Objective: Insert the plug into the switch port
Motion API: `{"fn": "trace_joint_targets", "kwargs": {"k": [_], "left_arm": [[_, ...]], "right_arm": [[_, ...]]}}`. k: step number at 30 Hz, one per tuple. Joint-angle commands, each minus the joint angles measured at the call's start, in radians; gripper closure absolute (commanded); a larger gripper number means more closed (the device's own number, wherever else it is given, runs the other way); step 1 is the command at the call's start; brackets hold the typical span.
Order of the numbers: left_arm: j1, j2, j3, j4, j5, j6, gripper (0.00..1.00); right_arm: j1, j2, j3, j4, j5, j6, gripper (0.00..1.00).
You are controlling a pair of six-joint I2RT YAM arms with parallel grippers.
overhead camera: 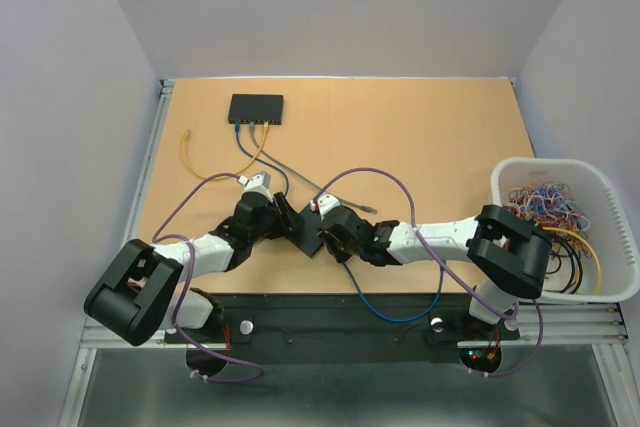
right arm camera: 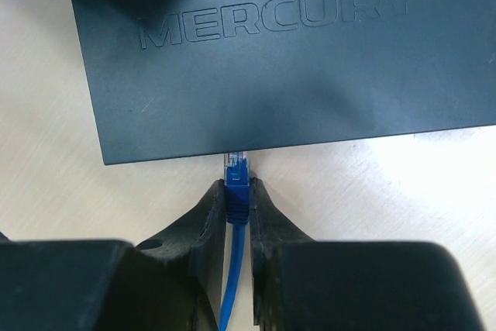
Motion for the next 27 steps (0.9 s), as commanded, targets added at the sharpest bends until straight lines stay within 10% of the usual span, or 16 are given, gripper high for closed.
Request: {"fn": "trace_joint_targets", "kwargs": {"k": [1,27], "left_arm": [[-0.033,-0.001,-0.025,-0.006,0.083,0.002,0.42],[-0.031,-0.013,0.079,-0.096,0.014,0.056,0.24]], "right_arm": [[0.018,0.028,0.036,0.180,-0.040,-0.049,1.00],[0.018,0.025,-0.009,0.202,0.011,-0.039,1.00]]}}
